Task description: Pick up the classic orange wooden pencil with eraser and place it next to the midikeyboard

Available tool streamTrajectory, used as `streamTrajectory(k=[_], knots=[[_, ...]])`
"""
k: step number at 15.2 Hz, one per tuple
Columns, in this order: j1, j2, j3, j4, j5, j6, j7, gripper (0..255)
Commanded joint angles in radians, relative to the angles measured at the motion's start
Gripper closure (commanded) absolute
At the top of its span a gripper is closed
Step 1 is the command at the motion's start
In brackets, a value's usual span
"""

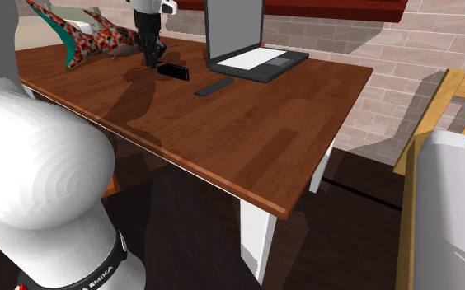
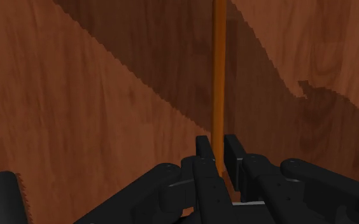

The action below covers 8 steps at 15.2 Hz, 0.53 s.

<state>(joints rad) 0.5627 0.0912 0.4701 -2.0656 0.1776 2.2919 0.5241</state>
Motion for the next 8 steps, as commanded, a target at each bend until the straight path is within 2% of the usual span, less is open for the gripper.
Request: streamTrajectory(k=[1, 8], knots=[[0.001, 0.012, 0.000, -0.016, -0.003, 0.028, -0.001, 255], [0.008, 0.065, -0.002, -0.056, -0.022, 0.117, 0.000, 255]])
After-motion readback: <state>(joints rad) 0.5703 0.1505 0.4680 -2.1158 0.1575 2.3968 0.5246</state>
